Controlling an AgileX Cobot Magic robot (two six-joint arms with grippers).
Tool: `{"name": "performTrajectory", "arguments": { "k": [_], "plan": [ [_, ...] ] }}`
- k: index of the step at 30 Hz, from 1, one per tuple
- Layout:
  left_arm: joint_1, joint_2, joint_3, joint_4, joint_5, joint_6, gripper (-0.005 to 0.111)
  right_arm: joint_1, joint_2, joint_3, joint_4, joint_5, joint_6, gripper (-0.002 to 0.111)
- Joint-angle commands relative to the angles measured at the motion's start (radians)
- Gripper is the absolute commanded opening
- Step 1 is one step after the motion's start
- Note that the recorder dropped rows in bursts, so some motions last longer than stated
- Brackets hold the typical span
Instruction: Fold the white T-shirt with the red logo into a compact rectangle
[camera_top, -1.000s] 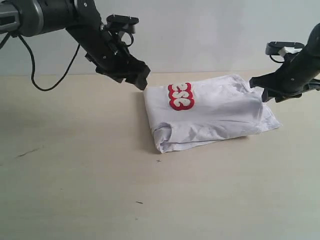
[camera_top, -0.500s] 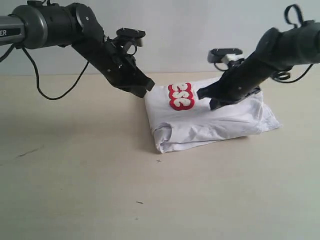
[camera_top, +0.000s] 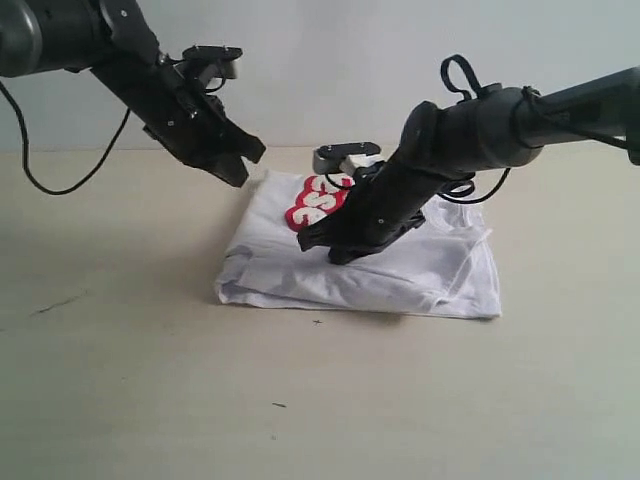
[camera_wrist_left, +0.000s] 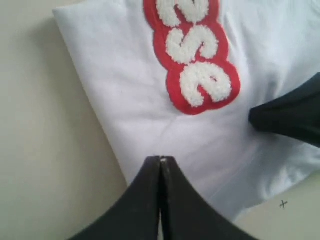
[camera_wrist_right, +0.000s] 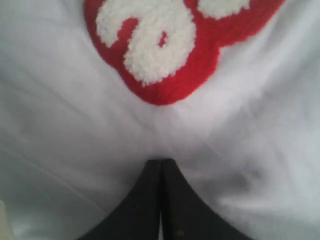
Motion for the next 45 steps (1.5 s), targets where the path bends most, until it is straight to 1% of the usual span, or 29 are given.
{"name": "performTrajectory", "arguments": {
  "k": [1, 4, 5, 7, 10, 13, 15, 16, 17, 21, 23, 25, 26, 28, 32, 34, 35, 37, 39, 44, 45],
  "plan": [
    [0.018, -0.029, 0.126, -0.031, -0.016, 0.041, 0.000, 0.004, 0.001, 0.000, 0.004, 0.016, 0.011, 0.000],
    [-0.006, -0.028, 0.244, -0.115, -0.123, 0.191, 0.000, -0.006, -0.032, 0.000, 0.004, 0.018, 0.022, 0.000],
    [-0.019, -0.028, 0.268, -0.144, -0.155, 0.242, 0.000, -0.006, -0.044, 0.000, 0.004, 0.022, 0.022, 0.000],
    [-0.044, -0.028, 0.286, -0.163, -0.186, 0.281, 0.000, -0.006, -0.070, 0.000, -0.004, 0.026, 0.022, 0.003],
    [-0.082, -0.026, 0.286, -0.127, -0.182, 0.282, 0.000, -0.013, -0.106, 0.000, -0.042, 0.023, 0.048, 0.012],
    [-0.099, -0.008, 0.286, -0.032, -0.152, 0.211, 0.000, -0.026, -0.121, 0.000, -0.085, 0.030, 0.094, 0.019],
    [-0.099, 0.027, 0.296, 0.035, -0.075, 0.153, 0.000, -0.054, -0.122, 0.000, -0.128, 0.077, 0.135, 0.023],
    [-0.099, 0.032, 0.311, 0.054, -0.065, 0.145, 0.000, -0.066, -0.122, 0.000, -0.142, 0.095, 0.142, 0.023],
    [-0.099, 0.032, 0.324, 0.075, -0.062, 0.128, 0.000, -0.078, -0.122, 0.000, -0.145, 0.109, 0.144, 0.023],
    [-0.100, 0.011, 0.339, 0.073, 0.028, 0.126, 0.000, -0.105, -0.122, 0.000, -0.145, 0.119, 0.144, 0.023],
    [-0.100, -0.030, 0.340, 0.069, 0.046, 0.128, 0.000, -0.105, -0.121, 0.000, -0.151, 0.088, 0.144, 0.023],
    [-0.100, -0.112, 0.340, 0.024, 0.032, 0.156, 0.000, -0.105, -0.091, 0.000, -0.154, 0.029, 0.147, 0.023],
    [-0.100, -0.137, 0.340, 0.017, 0.012, 0.160, 0.000, -0.105, -0.075, 0.000, -0.154, 0.021, 0.155, 0.023],
    [-0.100, -0.188, 0.340, 0.022, -0.098, 0.149, 0.000, -0.105, -0.030, 0.000, -0.154, 0.014, 0.158, 0.021],
    [-0.100, -0.164, 0.364, 0.009, -0.310, 0.062, 0.000, -0.105, -0.001, 0.000, -0.158, 0.018, 0.133, 0.014],
    [-0.103, -0.131, 0.382, -0.013, -0.372, 0.050, 0.000, -0.105, 0.001, 0.000, -0.162, 0.020, 0.134, 0.009],
    [-0.107, -0.077, 0.385, -0.036, -0.384, 0.054, 0.000, -0.105, 0.001, 0.000, -0.160, 0.028, 0.110, 0.000],
    [-0.112, -0.008, 0.385, -0.032, -0.349, 0.087, 0.000, -0.105, 0.001, 0.000, -0.158, 0.033, 0.108, 0.000],
    [-0.112, 0.021, 0.385, -0.032, -0.322, 0.103, 0.000, -0.105, 0.001, 0.000, -0.158, 0.041, 0.108, 0.000],
    [-0.112, 0.040, 0.392, -0.022, -0.209, 0.103, 0.000, -0.089, -0.001, 0.000, -0.137, 0.096, 0.088, 0.000],
    [-0.112, 0.033, 0.400, -0.002, -0.180, 0.103, 0.000, -0.089, -0.001, 0.000, -0.137, 0.100, 0.088, 0.000]
  ]
}}
